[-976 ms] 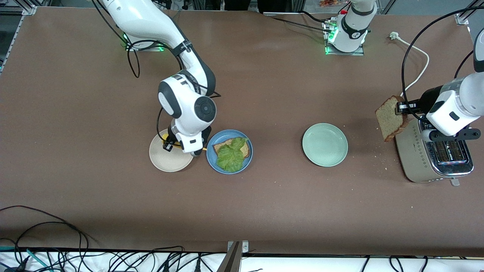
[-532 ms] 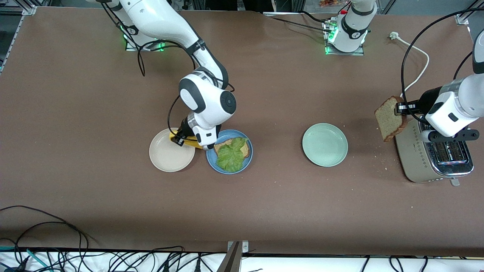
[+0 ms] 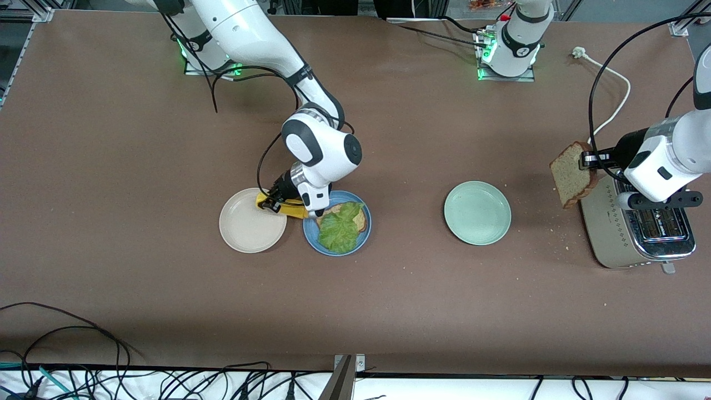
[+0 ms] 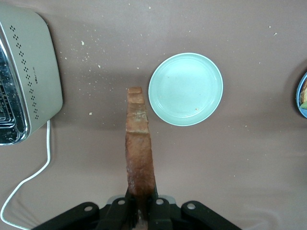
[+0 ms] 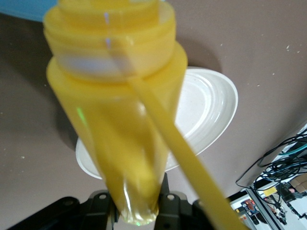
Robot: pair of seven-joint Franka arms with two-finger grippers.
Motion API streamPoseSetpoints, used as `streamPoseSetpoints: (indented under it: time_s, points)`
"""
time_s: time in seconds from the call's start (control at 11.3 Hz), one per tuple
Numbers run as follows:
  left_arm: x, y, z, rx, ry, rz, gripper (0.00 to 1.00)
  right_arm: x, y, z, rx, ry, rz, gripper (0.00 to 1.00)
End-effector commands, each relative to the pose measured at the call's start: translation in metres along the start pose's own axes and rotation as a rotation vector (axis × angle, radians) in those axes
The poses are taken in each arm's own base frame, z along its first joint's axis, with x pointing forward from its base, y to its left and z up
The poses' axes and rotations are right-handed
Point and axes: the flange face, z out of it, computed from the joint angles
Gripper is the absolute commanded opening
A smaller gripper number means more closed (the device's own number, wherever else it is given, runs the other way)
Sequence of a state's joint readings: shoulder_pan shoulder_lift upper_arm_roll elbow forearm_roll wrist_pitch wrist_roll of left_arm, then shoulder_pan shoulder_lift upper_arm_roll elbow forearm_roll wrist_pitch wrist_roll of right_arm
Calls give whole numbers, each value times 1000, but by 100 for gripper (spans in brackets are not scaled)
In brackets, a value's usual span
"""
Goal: Make sandwich in blue plate with both arms
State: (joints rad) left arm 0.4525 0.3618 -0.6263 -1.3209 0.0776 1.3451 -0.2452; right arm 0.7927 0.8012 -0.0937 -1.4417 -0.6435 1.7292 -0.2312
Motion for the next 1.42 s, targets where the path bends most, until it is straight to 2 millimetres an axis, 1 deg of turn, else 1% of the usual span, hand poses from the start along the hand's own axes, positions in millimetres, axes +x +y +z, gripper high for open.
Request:
streamPoseSetpoints:
  time_s: [0.0, 0.35, 0.44, 0.53, 0.62, 0.71, 0.8, 0.89, 0.98, 1.06, 1.15, 1.24, 1.33]
  points:
    - [-3, 1, -2, -14, -2, 3, 0, 0, -3, -2, -43, -31, 10, 0]
    - [-2, 3, 1, -13, -8, 5, 0, -1, -1, -3, -43, -31, 12, 0]
    - [-3, 3, 1, -15, -9, 6, 0, -3, 3, -1, -37, -30, 17, 0]
    - [-2, 3, 1, -17, -7, 5, 0, -10, 15, 4, -11, -19, 34, 0]
    - [-3, 8, 1, -15, -8, 12, 0, -26, 33, -2, 35, 23, 45, 0]
    - [-1, 14, 5, -30, -17, 21, 0, -43, 54, -1, 88, 60, 60, 0]
    - [0, 19, 8, -82, -38, 25, 0, -58, 68, -7, 124, 98, 64, 0]
    - [0, 24, 6, -122, -39, 31, 0, -74, 84, -10, 183, 139, 73, 0]
    - [3, 28, 7, -148, -30, 15, 0, -92, 100, -6, 247, 176, 71, 0]
    - [4, 44, 14, -169, -51, 0, 0, -108, 115, -1, 312, 220, 69, 0]
    - [5, 65, 17, -170, -40, -37, 0, -124, 129, 4, 363, 260, 57, 0]
    - [3, 90, 18, -170, -23, -95, 0, -133, 137, 8, 410, 297, 37, 0]
    - [2, 116, 25, -168, -27, -140, 0, -142, 146, 14, 469, 337, 28, 0]
